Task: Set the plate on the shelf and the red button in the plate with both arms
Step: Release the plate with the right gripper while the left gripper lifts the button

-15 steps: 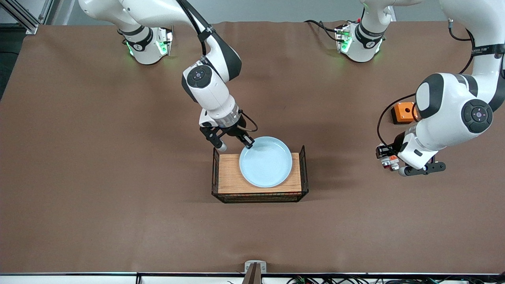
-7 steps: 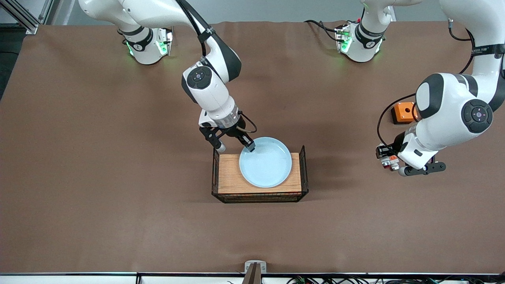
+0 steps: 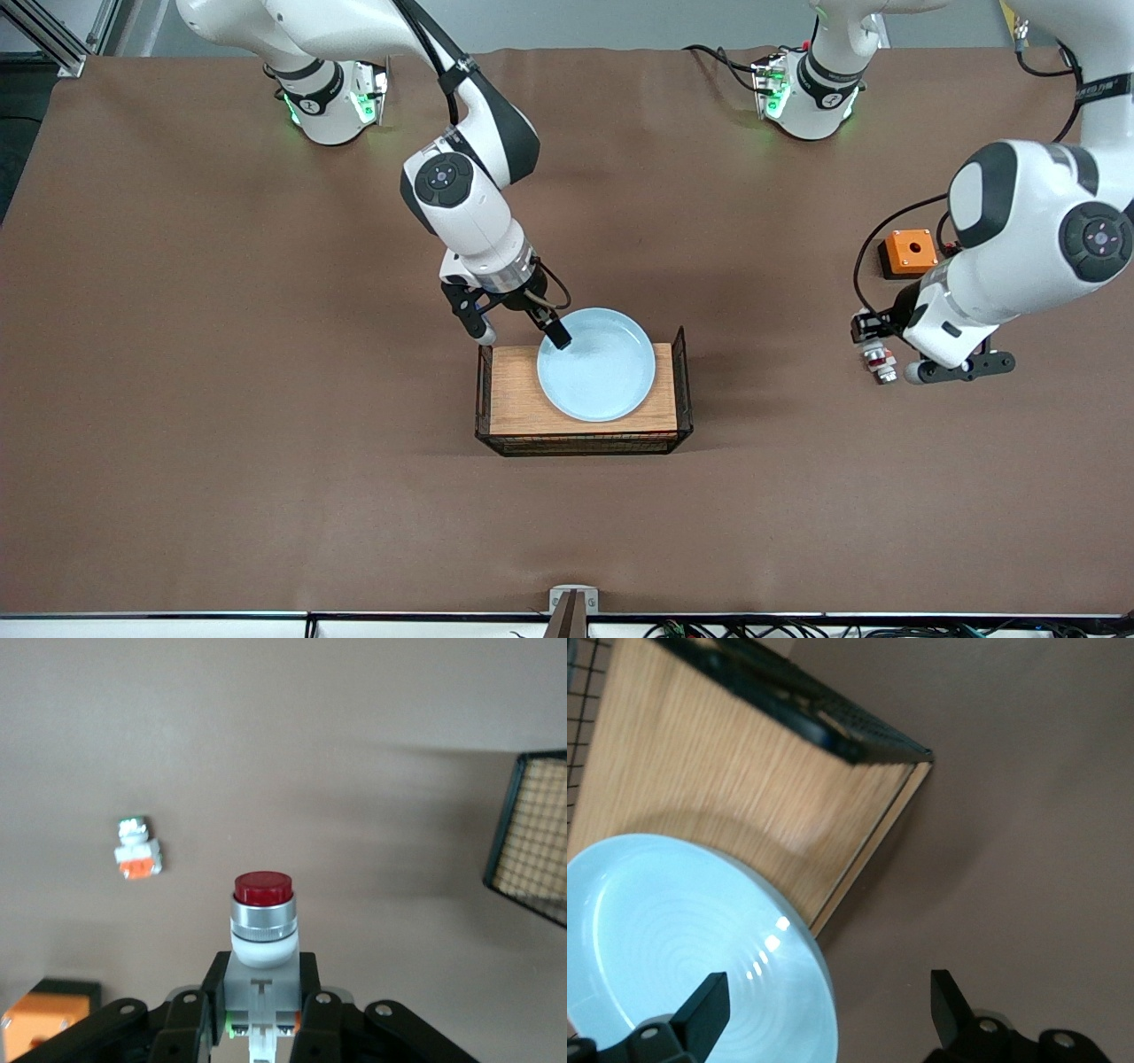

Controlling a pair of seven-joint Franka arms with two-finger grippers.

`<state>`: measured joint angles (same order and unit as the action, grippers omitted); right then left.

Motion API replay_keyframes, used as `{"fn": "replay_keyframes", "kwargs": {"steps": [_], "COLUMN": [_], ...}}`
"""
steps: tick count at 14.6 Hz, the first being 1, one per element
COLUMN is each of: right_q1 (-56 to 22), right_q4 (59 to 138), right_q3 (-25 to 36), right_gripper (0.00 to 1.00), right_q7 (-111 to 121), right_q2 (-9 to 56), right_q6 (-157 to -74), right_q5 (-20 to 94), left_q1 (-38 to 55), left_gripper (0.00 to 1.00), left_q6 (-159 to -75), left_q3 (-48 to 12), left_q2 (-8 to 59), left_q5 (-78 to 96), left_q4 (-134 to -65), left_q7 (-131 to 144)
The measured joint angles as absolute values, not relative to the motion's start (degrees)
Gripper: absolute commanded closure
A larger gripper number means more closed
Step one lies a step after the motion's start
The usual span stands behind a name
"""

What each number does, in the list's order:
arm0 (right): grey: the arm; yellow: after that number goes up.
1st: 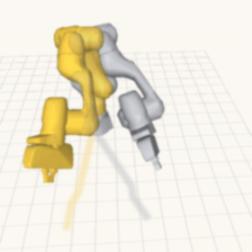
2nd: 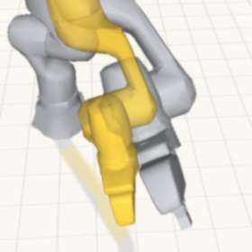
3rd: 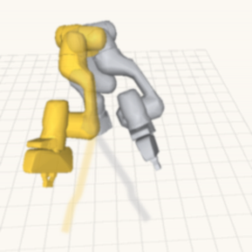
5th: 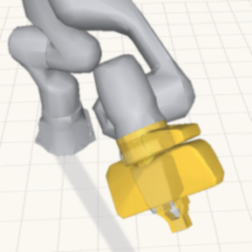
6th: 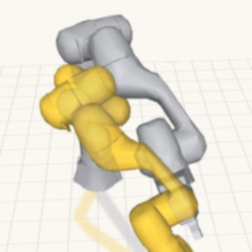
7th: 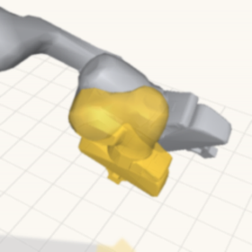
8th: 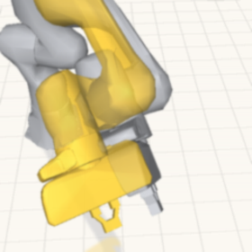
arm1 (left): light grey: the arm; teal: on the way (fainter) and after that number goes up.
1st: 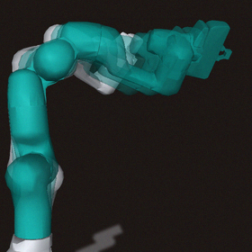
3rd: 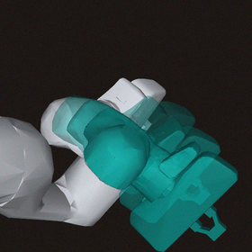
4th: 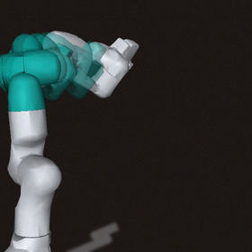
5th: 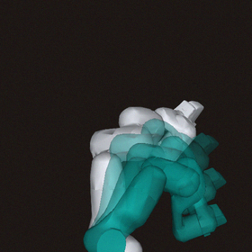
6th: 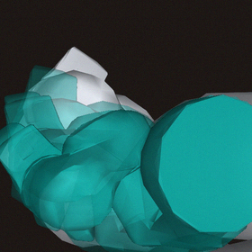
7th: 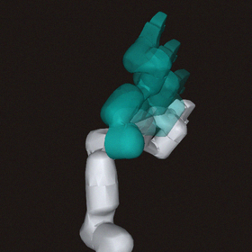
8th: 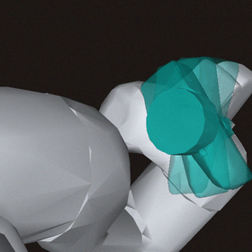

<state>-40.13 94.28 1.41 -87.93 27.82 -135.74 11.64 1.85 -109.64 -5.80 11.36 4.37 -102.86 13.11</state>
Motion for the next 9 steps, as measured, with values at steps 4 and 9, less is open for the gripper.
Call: {"fn": "replay_keyframes", "kwargs": {"steps": [4, 9], "right_q1": [-35.5, -29.2], "right_q4": [85.7, 81.6], "right_q3": [1.6, 1.7], "right_gripper": [0.00, 0.00], "right_q7": [-82.6, -66.1], "right_q2": [25.8, 22.3], "right_q6": [-112.3, -95.6], "right_q5": [11.6, 11.7], "left_q1": [2.2, 3.5], "left_gripper": [0.66, 0.66], "left_q6": [-100.8, -100.1], "left_q3": [-10.3, -19.7], "left_q2": [7.9, 8.2], "left_q5": [4.8, 4.8], "left_q4": [-99.0, -96.4], "left_q7": [21.5, 40.4]}}
